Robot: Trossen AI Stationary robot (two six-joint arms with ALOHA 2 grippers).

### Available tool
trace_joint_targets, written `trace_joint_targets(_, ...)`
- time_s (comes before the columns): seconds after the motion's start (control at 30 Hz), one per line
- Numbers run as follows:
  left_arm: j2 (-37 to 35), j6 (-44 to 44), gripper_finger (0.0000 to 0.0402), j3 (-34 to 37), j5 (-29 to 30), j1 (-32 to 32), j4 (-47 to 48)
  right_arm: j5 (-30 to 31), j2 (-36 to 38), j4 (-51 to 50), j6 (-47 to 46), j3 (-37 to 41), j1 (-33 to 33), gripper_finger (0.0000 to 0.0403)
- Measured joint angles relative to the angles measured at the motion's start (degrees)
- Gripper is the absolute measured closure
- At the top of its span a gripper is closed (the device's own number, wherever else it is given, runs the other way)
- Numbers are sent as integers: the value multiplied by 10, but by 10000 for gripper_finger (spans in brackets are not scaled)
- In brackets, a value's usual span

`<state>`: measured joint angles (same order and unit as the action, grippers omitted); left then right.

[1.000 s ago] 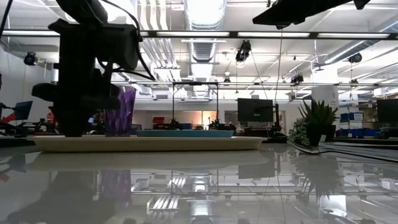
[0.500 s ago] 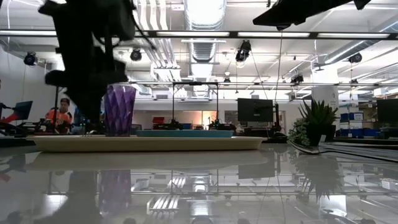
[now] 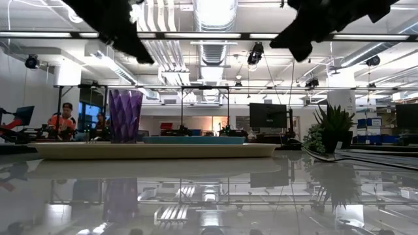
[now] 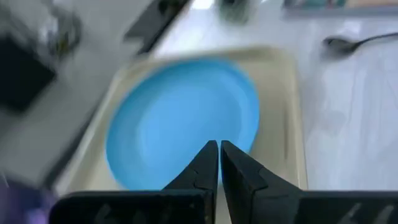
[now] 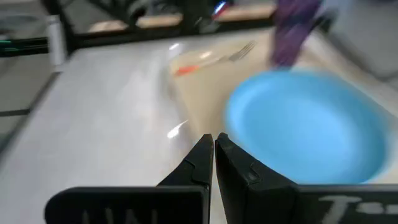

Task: Pick and place plate/cup/fork/spoon on tray
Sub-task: Put the black spoon on the gray tray to the right of the orange fork

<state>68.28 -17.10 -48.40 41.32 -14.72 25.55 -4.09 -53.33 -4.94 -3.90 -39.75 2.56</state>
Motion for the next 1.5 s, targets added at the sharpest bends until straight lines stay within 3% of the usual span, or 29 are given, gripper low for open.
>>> trace_joint_targets(0.1,-20,122,402,0,-1,0,-53,-36,-26,-11,-69,0,-19,394)
trace_joint_targets(0.27,-56,252,402,0,-3,0,-114,-39,-71,-25,-202,-6,-67,394)
trace_joint_targets(0.47,-99,293,402,38,-23,-1,-154,-34,-116,-83,-364,-25,-106,394)
trace_joint_targets(0.77,-181,394,402,117,-64,-2,-278,15,-195,-210,-484,-111,-167,394)
trace_joint_targets(1.1,-280,385,402,125,-65,-2,-248,17,-302,-499,-571,-195,-180,394)
trace_joint_targets(1.5,-290,384,402,125,-66,-2,-246,-9,-394,-426,-568,-190,-184,376)
